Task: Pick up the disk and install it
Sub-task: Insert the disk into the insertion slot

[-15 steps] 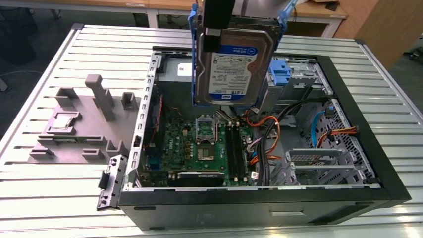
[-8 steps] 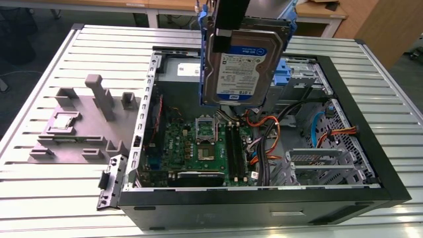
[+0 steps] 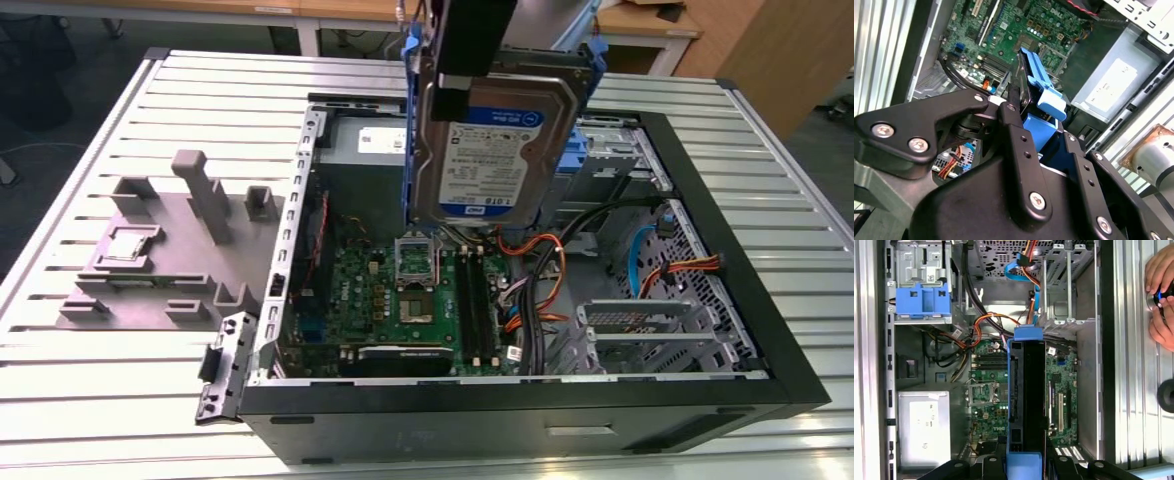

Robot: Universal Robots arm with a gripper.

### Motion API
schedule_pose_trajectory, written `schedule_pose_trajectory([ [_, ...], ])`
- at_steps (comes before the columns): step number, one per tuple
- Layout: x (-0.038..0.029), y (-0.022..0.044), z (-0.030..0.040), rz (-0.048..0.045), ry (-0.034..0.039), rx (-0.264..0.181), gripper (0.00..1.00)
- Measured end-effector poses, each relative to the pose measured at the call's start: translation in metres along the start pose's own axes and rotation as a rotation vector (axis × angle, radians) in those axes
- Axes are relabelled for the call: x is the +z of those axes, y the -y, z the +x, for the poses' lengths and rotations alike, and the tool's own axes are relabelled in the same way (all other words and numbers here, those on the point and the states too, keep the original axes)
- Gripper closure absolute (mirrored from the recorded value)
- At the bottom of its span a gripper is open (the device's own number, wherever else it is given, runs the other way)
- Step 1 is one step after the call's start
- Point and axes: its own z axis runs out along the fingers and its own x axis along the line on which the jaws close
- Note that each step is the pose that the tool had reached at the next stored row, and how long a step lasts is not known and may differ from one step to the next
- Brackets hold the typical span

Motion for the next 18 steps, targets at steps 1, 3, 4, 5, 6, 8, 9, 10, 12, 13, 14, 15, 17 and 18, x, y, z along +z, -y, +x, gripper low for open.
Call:
schedule_pose_trajectory([
  [1,0.0002,-0.0001,-0.0027,0.0,0.0,0.0,0.63],
  [3,0.0004,-0.0004,-0.0073,0.0001,0.0001,0.0,0.63],
  [4,0.0005,-0.0003,-0.0079,0.0,0.0,0.0,0.63],
  [5,0.0005,-0.0003,-0.008,0.0,0.0001,0.0,0.63],
  [6,0.0005,-0.0003,-0.008,0.0,0.0,0.0,0.63],
  [8,0.0005,-0.0004,-0.008,0.0,0.0001,0.0,0.63],
  [9,0.0004,-0.0004,-0.008,0.0001,0.0002,0.0,0.63],
  [10,0.0005,-0.0004,-0.0081,0.0,0.0001,0.0,0.63],
  [12,0.0005,-0.0004,-0.0086,0.0,0.0001,0.0,0.63],
  [13,0.0005,-0.0004,-0.0086,0.0,0.0001,0.0,0.63],
  [14,0.0005,-0.0004,-0.0086,0.0,0.0,0.0,0.63],
  [15,0.0005,-0.0004,-0.0086,0.0,0.0001,0.0,0.63],
  [17,0.0005,-0.0004,-0.0086,0.0,0.0,0.0,0.63],
  [18,0.0005,-0.0004,-0.0086,0.0,0.0001,0.0,0.63],
])
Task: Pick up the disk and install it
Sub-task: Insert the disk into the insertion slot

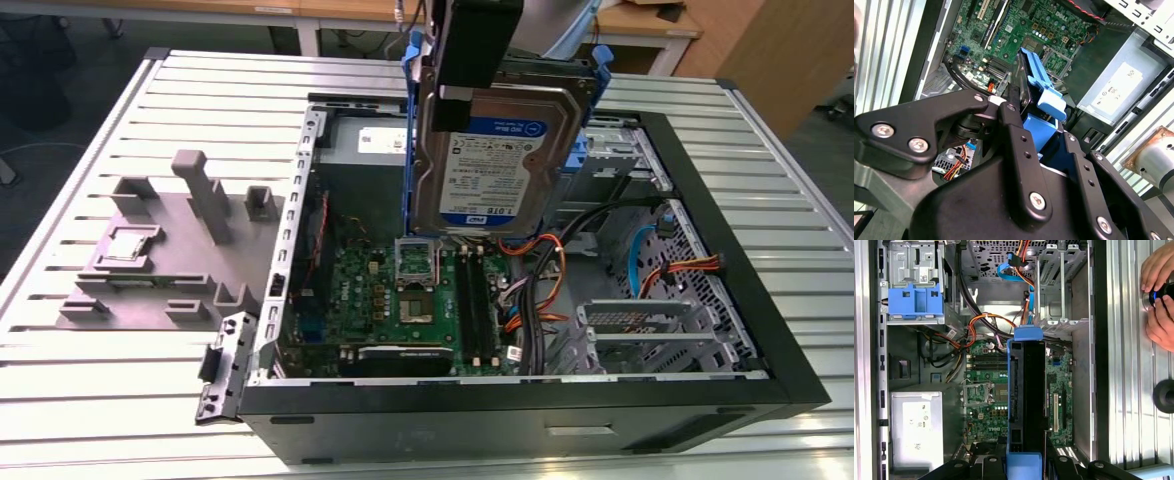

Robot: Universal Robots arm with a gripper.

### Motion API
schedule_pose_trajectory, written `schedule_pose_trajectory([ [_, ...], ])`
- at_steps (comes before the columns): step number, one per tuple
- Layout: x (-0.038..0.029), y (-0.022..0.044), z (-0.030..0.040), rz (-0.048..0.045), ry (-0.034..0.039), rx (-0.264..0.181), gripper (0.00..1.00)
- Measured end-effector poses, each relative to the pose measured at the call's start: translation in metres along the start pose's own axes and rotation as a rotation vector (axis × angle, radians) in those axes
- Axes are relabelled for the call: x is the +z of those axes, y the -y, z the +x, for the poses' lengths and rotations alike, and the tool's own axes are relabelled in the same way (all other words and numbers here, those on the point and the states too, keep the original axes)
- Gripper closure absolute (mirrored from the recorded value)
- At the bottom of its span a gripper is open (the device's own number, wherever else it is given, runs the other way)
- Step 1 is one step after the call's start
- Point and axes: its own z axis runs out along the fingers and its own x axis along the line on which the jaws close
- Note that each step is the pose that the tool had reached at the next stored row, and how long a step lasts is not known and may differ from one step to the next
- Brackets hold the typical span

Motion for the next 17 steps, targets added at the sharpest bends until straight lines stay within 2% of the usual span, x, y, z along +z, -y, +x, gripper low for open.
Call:
schedule_pose_trajectory([
  [6,0.0,-0.0019,0.0,0.0,-0.0001,0.0,0.63],
  [10,0.0001,-0.0135,0.0006,0.0,0.0,0.0,0.63],
  [12,0.0006,-0.0165,0.0002,-0.0005,-0.0001,0.0,0.63],
  [14,0.0011,-0.0176,-0.0022,-0.0022,0.0,0.0,0.63],
  [17,0.003,-0.0182,-0.0107,-0.0052,-0.0002,0.0,0.63],
])
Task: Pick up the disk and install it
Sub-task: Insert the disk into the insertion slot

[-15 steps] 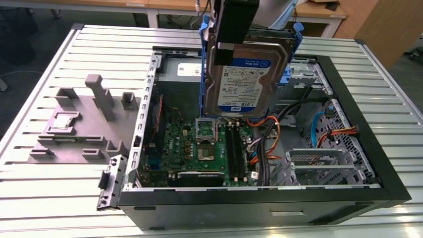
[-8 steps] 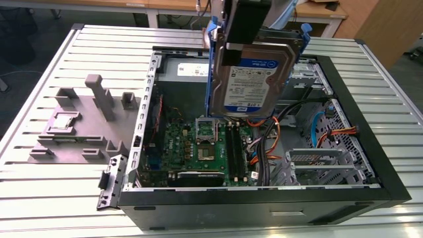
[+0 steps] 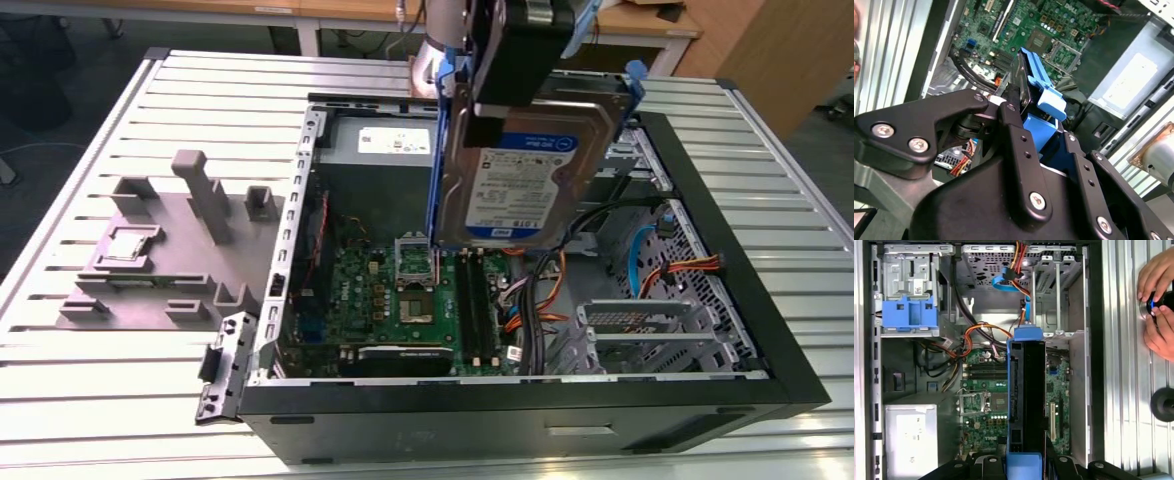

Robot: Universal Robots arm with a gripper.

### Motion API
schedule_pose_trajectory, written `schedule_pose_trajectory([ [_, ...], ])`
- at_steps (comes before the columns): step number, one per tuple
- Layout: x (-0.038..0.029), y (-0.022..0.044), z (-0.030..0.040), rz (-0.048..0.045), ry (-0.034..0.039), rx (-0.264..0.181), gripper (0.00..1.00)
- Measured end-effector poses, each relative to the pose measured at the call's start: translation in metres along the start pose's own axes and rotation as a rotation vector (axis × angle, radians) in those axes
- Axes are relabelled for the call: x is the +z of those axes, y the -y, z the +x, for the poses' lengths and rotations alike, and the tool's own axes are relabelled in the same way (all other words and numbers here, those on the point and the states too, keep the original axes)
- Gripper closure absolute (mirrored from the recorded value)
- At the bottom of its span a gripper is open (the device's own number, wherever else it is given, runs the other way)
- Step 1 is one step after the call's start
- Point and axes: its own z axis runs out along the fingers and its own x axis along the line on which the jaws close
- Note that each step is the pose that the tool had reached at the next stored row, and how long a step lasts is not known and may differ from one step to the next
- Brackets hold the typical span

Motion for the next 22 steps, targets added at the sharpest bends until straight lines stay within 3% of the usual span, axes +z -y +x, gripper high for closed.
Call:
schedule_pose_trajectory([
  [3,0.0018,-0.0011,-0.0058,-0.0015,-0.0039,0.0,0.63],
  [4,0.0021,-0.0017,-0.0065,-0.0012,-0.0097,0.0,0.63],
  [6,0.0026,-0.0029,-0.0076,-0.0002,-0.0303,0.0,0.63],
  [7,0.0027,-0.0035,-0.0087,0.0002,-0.0367,0.0,0.63],
  [13,0.0037,-0.0083,-0.0143,0.0002,-0.0372,0.0,0.63],
  [22,0.0047,-0.0328,-0.0148,0.0001,-0.0372,0.0,0.63],
])
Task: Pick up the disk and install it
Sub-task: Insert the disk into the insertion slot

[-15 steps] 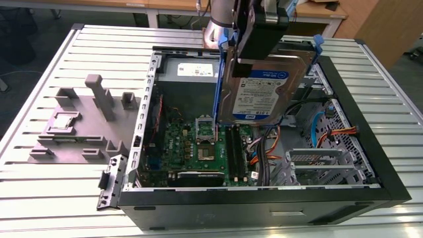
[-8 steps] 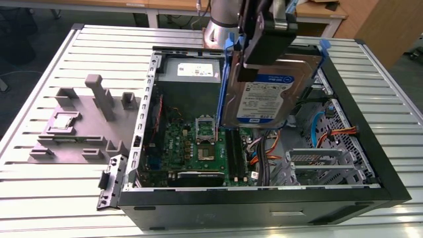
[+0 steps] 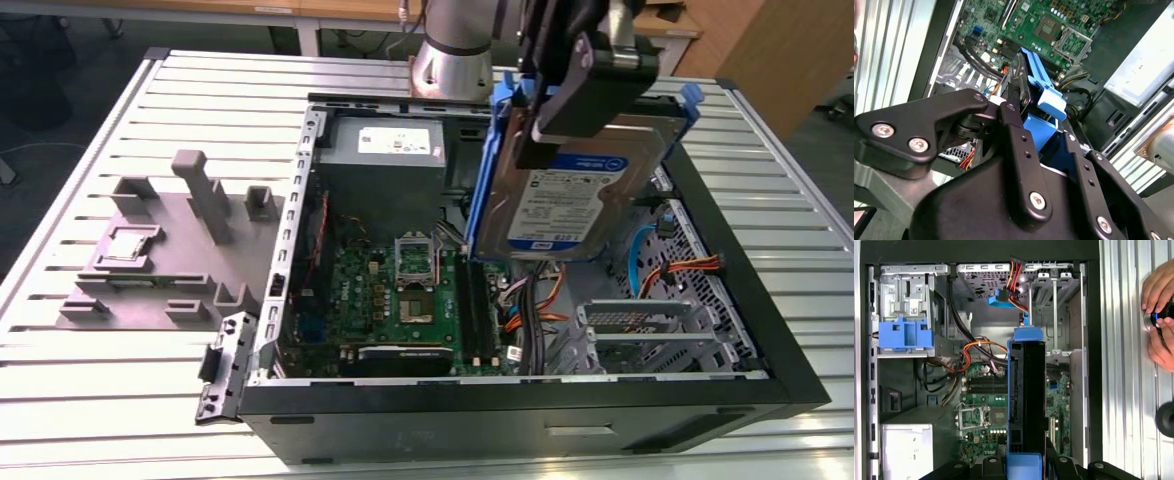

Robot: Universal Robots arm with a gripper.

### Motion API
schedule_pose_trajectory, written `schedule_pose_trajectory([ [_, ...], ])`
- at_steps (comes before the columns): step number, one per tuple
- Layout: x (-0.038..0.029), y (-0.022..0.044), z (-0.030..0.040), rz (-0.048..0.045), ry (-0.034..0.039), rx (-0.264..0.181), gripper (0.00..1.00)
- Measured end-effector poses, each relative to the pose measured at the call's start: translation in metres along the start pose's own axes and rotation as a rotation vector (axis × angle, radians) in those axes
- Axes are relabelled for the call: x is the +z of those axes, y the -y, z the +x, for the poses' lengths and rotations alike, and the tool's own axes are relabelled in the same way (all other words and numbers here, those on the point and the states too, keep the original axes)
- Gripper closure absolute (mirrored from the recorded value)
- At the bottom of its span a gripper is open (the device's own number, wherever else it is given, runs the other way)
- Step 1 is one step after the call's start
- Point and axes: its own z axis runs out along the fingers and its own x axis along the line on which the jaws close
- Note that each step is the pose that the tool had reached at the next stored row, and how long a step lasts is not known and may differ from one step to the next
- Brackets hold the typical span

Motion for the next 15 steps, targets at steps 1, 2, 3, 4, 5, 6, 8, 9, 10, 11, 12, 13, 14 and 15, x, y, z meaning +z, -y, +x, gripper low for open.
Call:
schedule_pose_trajectory([
  [1,0.0001,-0.0024,0.0001,0.0,0.0,0.0,0.63],
  [2,0.0001,-0.004,0.0002,0.0,0.0,0.0,0.63],
  [3,0.0002,-0.005,0.0002,0.0,0.0002,0.0,0.63],
  [4,0.0002,-0.0051,0.0002,0.0001,0.0001,0.0,0.63],
  [5,0.0002,-0.0051,0.0002,0.0,0.0002,0.0,0.63],
  [6,0.0003,-0.0053,0.0002,0.0,0.0,0.0,0.63],
  [8,0.0004,-0.0053,0.0002,0.0,0.0,0.0,0.63],
  [9,0.0004,-0.0053,0.0002,0.0,0.0001,0.0,0.63],
  [10,0.0004,-0.0054,0.0002,0.0,0.0001,0.0,0.63],
  [11,0.0004,-0.0054,0.0002,0.0,0.0,0.0,0.63],
  [12,0.0005,-0.0054,0.0002,0.0,0.0001,0.0,0.63],
  [13,0.0005,-0.0055,0.0002,0.0,0.0001,0.0,0.63],
  [14,0.0005,-0.0055,0.0002,0.0,0.0,0.0,0.63],
  [15,0.0005,-0.0055,0.0002,0.0,0.0001,0.0,0.63],
])
